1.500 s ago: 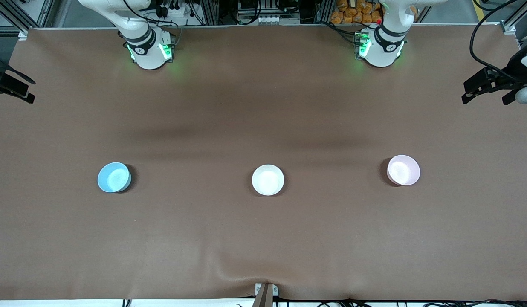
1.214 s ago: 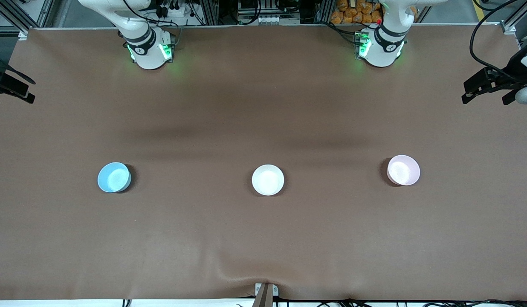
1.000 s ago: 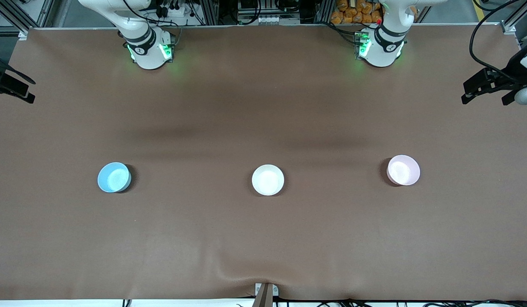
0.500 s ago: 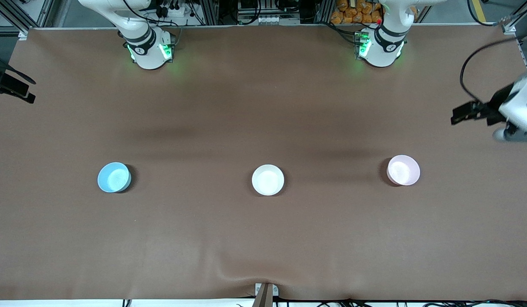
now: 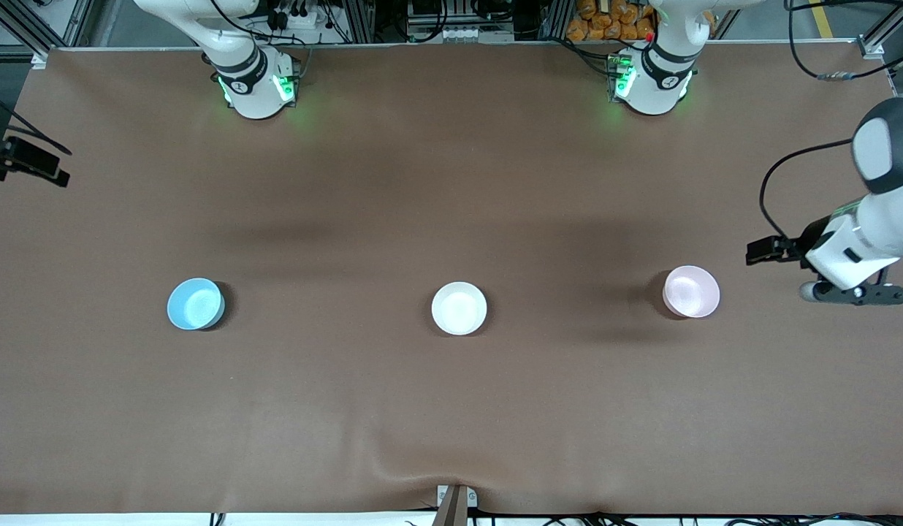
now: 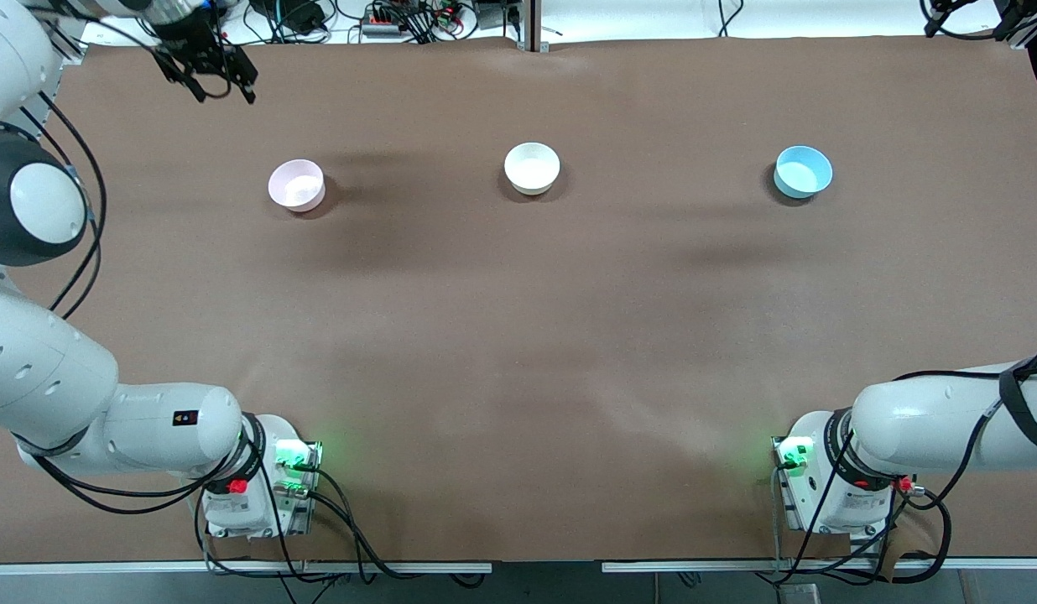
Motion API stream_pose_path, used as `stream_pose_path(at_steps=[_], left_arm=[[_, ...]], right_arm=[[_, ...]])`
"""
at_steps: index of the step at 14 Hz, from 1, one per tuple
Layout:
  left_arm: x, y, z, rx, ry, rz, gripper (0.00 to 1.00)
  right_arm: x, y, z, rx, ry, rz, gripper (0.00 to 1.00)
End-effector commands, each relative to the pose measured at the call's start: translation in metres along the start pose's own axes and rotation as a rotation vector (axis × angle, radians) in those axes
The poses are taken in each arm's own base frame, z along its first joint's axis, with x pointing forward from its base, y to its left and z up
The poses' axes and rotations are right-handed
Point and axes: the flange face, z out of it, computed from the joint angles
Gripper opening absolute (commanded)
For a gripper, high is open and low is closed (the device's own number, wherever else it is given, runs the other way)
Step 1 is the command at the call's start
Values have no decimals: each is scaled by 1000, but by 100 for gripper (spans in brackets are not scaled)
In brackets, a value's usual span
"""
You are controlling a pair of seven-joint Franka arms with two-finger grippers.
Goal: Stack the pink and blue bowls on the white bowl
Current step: 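Reach the left gripper to the pink bowl while the right gripper reaches the blue bowl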
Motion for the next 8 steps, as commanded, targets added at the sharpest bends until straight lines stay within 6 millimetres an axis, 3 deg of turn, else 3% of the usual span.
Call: stream_pose_path(at_steps=[1,5,7,8], left_arm=[[0,-9,43,9,12,19,100],[-10,-13,104,15,71,21,100],[-6,-16,141,12,61,47,100],[-5,-23,150,11,69,66,98]], right_arm=[[15,1,33,-14,-15,-3,100],[53,1,100,-23,-70,-28,100],[74,0,132,-27,-68,-75,100],[83,-1,145,-29,-65,-77,100]])
